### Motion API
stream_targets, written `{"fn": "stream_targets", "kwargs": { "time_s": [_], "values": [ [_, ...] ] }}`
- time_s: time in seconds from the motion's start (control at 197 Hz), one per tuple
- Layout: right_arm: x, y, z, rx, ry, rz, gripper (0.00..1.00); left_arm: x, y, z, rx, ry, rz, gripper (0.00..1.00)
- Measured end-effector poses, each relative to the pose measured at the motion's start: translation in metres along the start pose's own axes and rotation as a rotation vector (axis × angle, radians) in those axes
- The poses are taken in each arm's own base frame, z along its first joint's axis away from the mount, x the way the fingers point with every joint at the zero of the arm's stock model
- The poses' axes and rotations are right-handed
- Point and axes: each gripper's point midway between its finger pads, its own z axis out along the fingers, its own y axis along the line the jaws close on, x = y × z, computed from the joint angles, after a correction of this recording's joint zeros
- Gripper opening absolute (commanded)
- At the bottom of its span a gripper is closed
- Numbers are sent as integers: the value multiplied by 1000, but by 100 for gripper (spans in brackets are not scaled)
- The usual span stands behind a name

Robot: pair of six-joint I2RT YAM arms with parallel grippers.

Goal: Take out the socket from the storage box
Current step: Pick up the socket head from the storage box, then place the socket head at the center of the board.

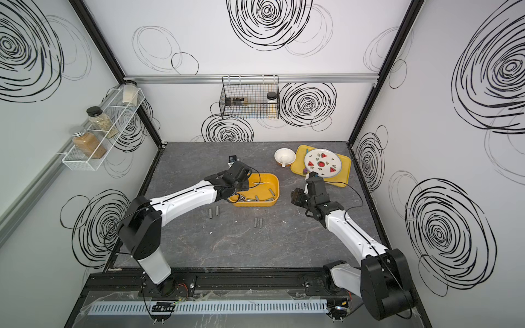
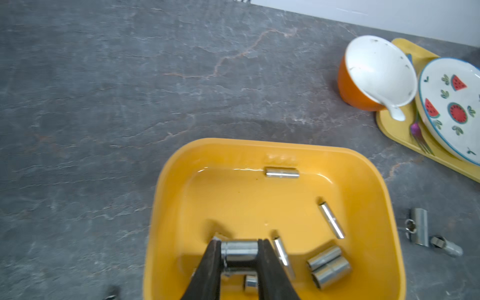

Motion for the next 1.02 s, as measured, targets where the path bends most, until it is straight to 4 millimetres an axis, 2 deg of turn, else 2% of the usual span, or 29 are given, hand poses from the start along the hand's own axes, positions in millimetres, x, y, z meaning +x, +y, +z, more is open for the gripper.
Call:
{"fn": "stream_targets", "kwargs": {
  "time_s": [0.142,0.203,0.386,0.492,0.624,0.797,1.015],
  "values": [
    [2,0,1,0,6,-2,53,16,67,-10,-96,8,-68,17],
    [2,1,1,-1,8,-2,54,24,88,-15,-129,7,-93,18],
    [3,0,3,-1,14,-2,53,50,126,-35,-171,-2,-153,23],
    [6,-1,6,3,27,-2,53,65,149,-36,-211,5,-187,23],
    [7,-1,6,5,31,-2,53,86,169,-30,-261,39,-206,24],
    [7,-1,7,5,31,-3,53,104,185,-23,-291,88,-224,24],
    [8,-1,7,6,35,-4,53,120,189,-10,-282,139,-243,24]
  ]
}}
